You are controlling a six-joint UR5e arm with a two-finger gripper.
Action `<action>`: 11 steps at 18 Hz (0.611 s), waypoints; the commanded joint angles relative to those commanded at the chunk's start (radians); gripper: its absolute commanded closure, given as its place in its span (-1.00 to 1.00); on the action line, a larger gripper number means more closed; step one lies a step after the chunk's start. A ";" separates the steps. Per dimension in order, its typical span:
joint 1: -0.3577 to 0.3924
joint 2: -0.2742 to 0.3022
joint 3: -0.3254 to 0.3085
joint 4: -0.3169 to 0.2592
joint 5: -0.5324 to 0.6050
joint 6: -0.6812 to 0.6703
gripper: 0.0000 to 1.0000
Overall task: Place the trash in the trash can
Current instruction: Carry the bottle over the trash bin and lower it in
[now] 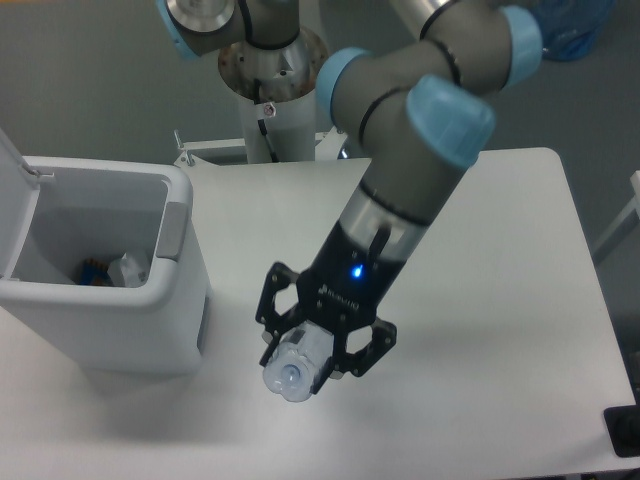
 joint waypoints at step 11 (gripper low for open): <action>-0.017 0.122 -0.003 0.026 -0.336 -0.026 0.65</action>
